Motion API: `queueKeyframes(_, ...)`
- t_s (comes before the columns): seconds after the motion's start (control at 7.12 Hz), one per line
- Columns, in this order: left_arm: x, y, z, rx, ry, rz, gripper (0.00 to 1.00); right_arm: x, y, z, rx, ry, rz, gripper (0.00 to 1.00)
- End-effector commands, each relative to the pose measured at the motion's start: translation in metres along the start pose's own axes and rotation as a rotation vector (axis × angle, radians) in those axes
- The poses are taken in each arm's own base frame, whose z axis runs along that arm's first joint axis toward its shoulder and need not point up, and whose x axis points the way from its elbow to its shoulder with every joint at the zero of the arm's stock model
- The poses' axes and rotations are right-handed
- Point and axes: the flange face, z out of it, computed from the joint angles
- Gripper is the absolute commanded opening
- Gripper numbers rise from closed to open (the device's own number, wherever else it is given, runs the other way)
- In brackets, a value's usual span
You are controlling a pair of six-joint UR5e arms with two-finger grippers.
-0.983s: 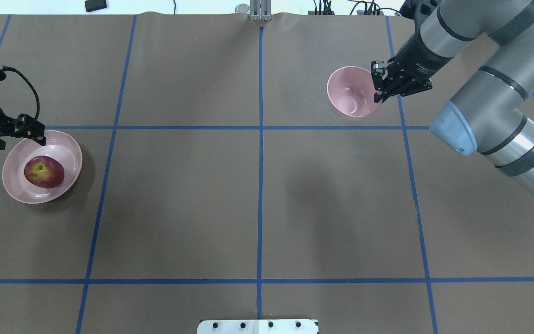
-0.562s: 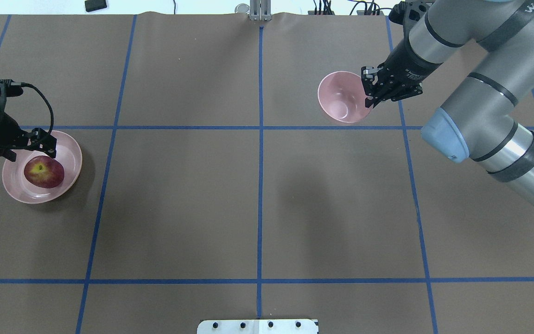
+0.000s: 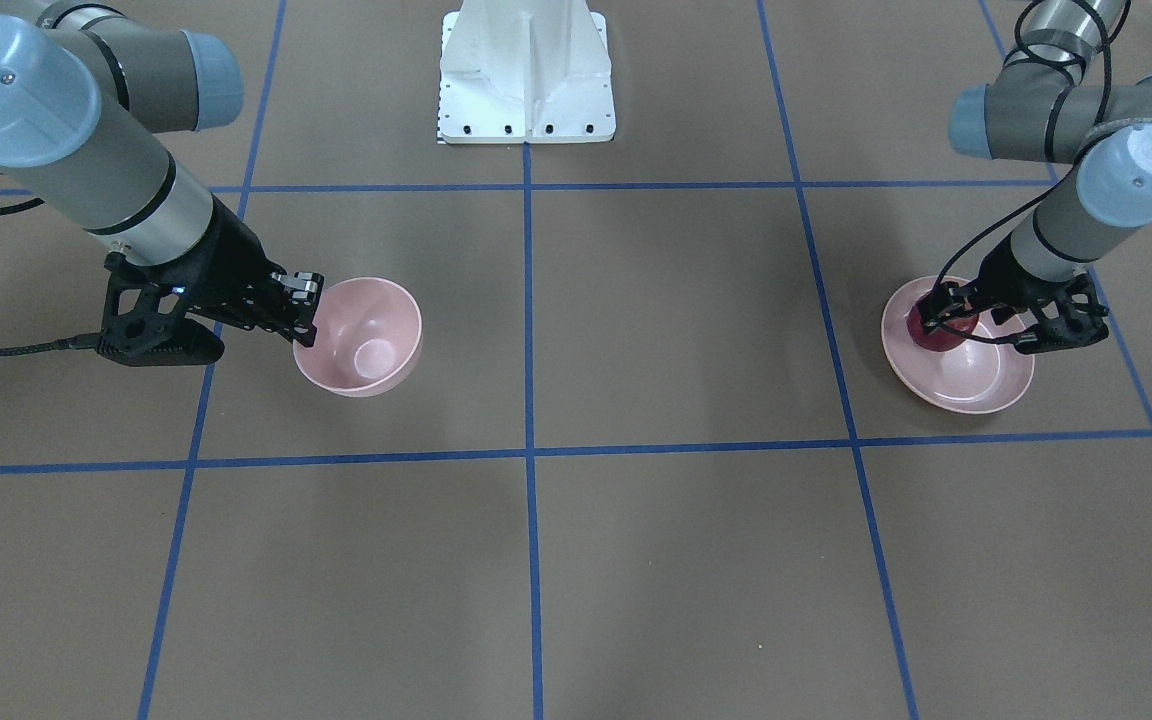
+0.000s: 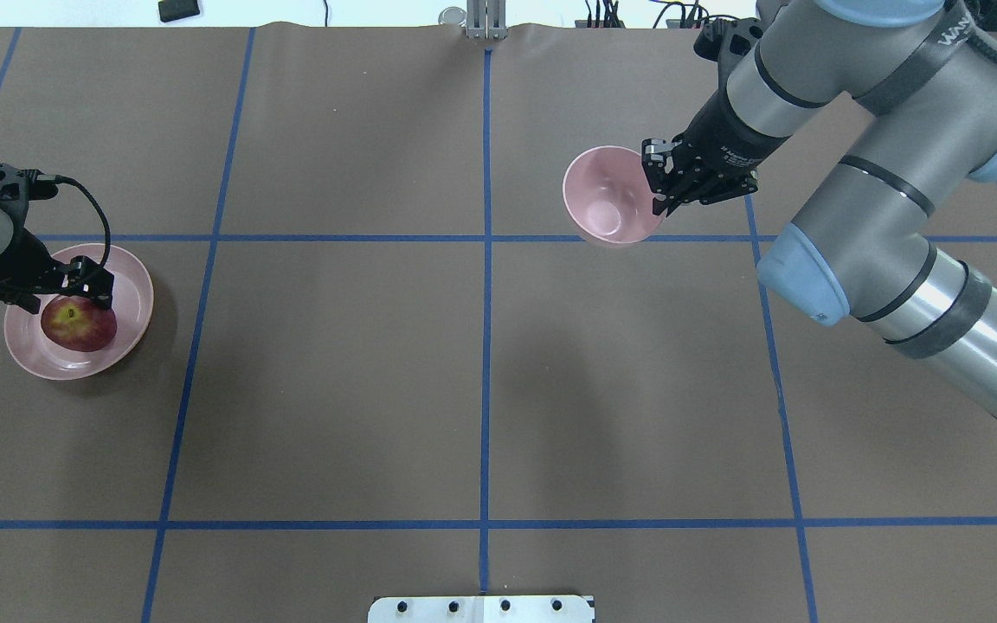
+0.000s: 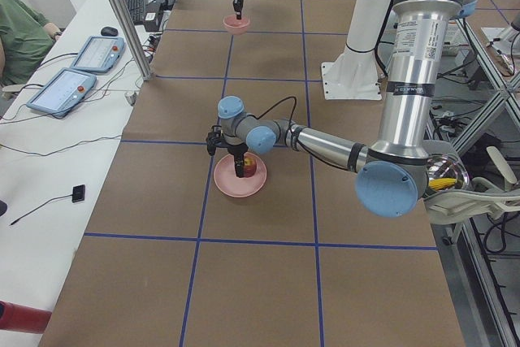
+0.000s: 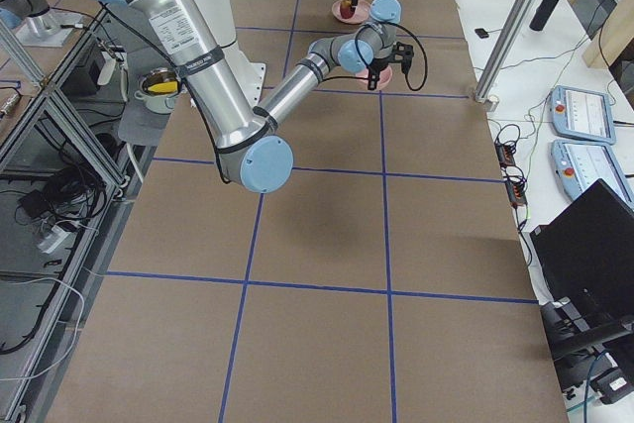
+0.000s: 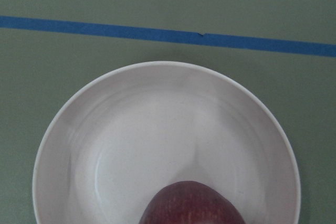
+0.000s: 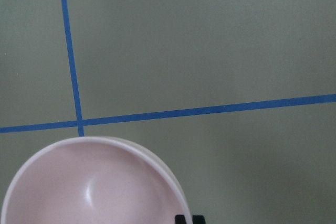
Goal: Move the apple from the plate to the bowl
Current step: 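Drag the pink bowl toward center with right gripper while left gripper reaches the apple, then grasp the red apple on the plate with the left gripper and lift it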
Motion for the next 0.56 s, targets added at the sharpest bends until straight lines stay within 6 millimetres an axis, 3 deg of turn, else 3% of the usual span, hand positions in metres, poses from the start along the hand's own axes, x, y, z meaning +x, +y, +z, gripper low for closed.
queueKeyframes(0.0,0.0,0.0012,0.012,-0.004,0.008,0.011,0.98,-0.0152,0.0128,0.0154,0.009,0.015,-0.004,0.0)
queueKeyframes(0.42,0.0028,0.0045,0.0086,-0.009,0.017,0.014,0.98,-0.0145,0.0131,0.0154,0.009,0.016,-0.003,0.0)
